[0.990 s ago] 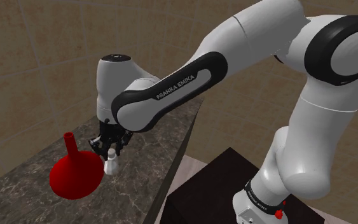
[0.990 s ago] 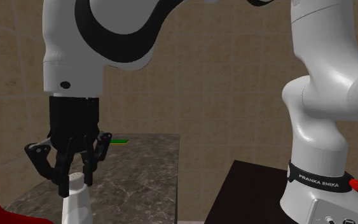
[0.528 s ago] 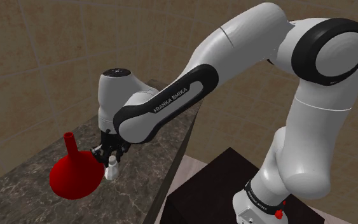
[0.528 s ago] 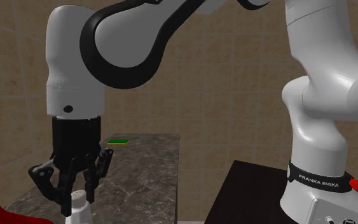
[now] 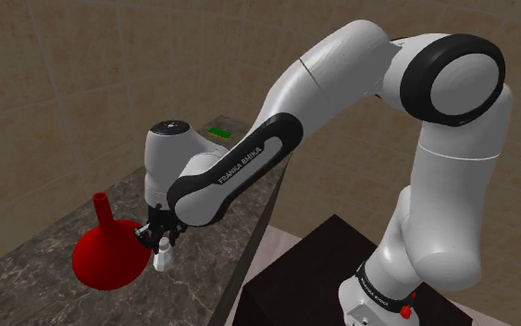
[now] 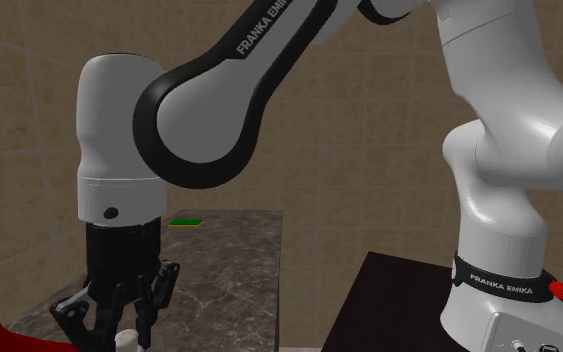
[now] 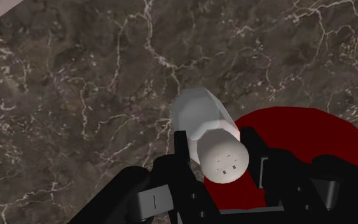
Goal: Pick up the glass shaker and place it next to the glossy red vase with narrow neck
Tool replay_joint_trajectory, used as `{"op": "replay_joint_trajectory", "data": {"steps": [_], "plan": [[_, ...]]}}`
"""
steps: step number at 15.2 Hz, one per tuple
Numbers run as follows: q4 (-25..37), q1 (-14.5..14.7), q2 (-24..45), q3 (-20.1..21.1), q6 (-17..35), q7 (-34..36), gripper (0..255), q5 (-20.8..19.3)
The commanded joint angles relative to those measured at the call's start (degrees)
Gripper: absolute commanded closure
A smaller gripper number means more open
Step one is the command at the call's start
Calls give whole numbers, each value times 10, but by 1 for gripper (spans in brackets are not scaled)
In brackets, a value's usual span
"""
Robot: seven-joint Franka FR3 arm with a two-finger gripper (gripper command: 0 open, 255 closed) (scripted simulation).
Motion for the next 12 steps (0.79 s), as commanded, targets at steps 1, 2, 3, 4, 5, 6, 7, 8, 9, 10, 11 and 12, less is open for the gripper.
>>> {"op": "replay_joint_trajectory", "data": {"steps": [1, 2, 3, 4, 5, 6, 7, 8, 9, 10, 11, 12], "plan": [[-1, 2, 12, -3, 13, 2, 255, -5], [-2, 3, 18, -4, 19, 3, 255, -7], [-2, 4, 24, -6, 26, 5, 255, -9], [-1, 5, 31, -7, 32, 6, 255, -12], [-1, 6, 37, -9, 38, 8, 255, -14], [-1, 8, 44, -11, 44, 9, 255, -17], [0, 9, 50, -13, 50, 11, 255, -19], [0, 11, 57, -14, 56, 12, 255, -22], [1, 12, 64, -16, 62, 13, 255, -24], [2, 13, 69, -18, 67, 15, 255, -26], [1, 13, 69, -18, 67, 15, 255, -26], [2, 13, 69, -18, 67, 15, 255, -26]]}}
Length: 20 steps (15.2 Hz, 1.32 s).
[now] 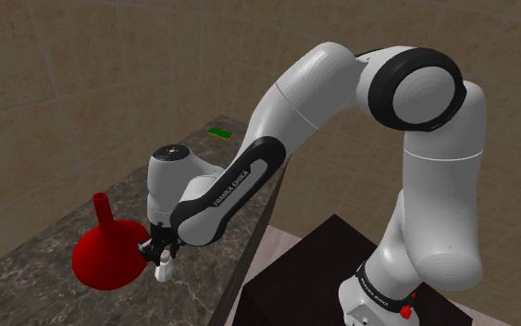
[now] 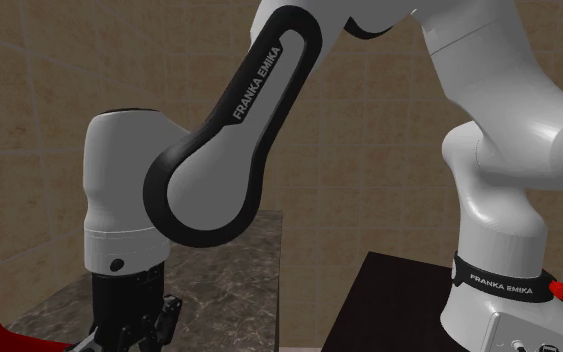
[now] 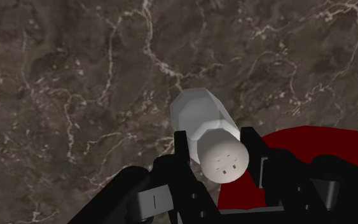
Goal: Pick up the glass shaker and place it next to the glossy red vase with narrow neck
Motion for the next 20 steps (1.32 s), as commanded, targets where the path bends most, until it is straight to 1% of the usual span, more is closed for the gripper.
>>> {"op": "replay_joint_trajectory", "data": {"steps": [1, 5, 6, 11, 15, 20], "plan": [[1, 0, 2, -1, 1, 0, 255, -1], [1, 0, 2, -1, 1, 0, 255, -1], [1, 0, 2, -1, 1, 0, 0, -1], [1, 0, 2, -1, 1, 0, 0, -1], [-8, -16, -64, 17, -54, -17, 0, 23], [-8, -16, -64, 16, -54, -17, 0, 24]]}}
